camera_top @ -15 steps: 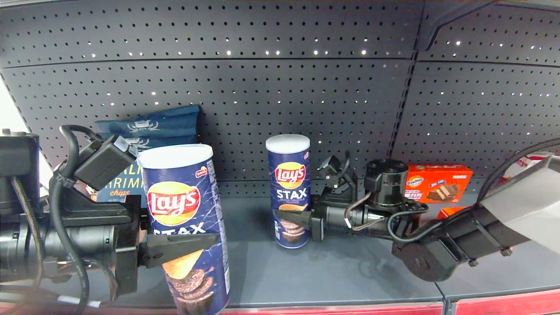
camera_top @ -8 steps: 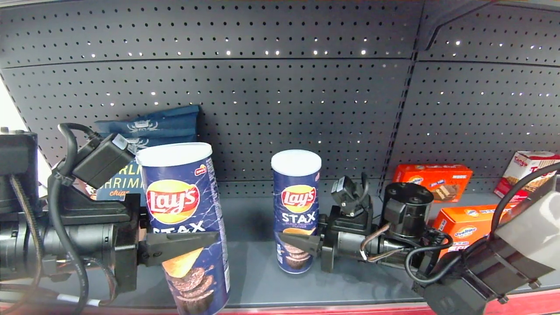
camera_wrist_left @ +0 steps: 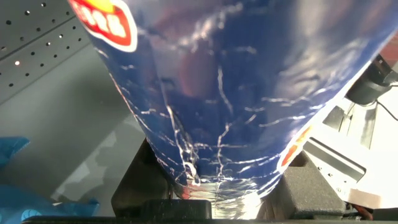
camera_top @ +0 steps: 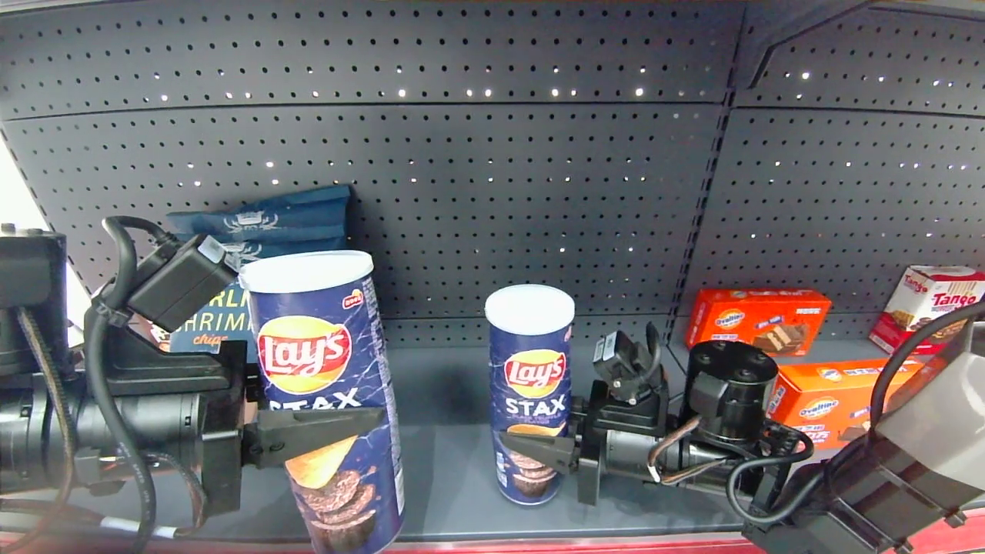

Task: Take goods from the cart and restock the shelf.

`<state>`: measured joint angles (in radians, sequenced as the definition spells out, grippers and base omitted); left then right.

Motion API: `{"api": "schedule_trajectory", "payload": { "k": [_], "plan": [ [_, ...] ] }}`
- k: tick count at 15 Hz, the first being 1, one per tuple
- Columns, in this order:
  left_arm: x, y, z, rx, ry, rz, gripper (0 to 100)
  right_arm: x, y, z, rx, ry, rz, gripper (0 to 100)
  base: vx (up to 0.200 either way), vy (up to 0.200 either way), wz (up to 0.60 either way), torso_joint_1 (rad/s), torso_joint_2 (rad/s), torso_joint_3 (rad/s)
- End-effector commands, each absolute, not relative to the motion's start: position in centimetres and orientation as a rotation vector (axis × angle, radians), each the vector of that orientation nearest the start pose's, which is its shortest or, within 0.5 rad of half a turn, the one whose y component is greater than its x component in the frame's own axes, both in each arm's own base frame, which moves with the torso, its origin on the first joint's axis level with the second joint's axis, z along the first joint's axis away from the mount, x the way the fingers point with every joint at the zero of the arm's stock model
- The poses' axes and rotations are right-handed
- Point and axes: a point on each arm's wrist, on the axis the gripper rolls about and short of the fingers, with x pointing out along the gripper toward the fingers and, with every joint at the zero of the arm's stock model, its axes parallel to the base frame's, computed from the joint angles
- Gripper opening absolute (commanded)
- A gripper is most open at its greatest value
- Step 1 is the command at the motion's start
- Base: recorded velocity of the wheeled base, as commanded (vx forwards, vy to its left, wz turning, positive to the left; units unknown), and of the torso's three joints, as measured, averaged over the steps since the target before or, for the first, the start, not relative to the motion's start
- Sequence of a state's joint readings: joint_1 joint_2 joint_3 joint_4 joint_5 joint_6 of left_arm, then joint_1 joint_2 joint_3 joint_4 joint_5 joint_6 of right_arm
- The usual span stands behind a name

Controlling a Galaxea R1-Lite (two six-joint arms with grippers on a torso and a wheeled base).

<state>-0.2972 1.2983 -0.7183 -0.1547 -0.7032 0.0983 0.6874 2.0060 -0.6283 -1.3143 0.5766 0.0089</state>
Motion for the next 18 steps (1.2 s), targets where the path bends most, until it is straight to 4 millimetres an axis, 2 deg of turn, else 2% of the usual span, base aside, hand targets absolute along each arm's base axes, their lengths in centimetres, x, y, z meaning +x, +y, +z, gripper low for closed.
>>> {"api": "schedule_trajectory", "payload": {
  "k": [1,14,15,18],
  "plan": [
    [18.3,-7.0,21.6,-0.002,0.388,-0.998,0,24.8,21.8,10.3,0.005,0.079,1.262,0,0.0,0.0,0.0,0.0,0.0,0.0],
    [18.4,-7.0,21.9,0.0,0.377,-1.0,0,25.0,21.7,8.9,-0.003,0.113,1.252,0,0.0,0.0,0.0,0.0,0.0,0.0],
    [18.4,-7.0,21.9,0.0,0.377,-0.998,0,25.0,21.7,8.9,-0.003,0.113,1.252,100,0.0,0.0,0.0,0.0,0.0,0.0],
    [18.3,-7.0,21.8,-0.001,0.38,-1.001,0,25.1,21.6,9.0,-0.001,0.113,1.252,100,0.0,0.0,0.0,0.0,0.0,0.0]
  ]
}}
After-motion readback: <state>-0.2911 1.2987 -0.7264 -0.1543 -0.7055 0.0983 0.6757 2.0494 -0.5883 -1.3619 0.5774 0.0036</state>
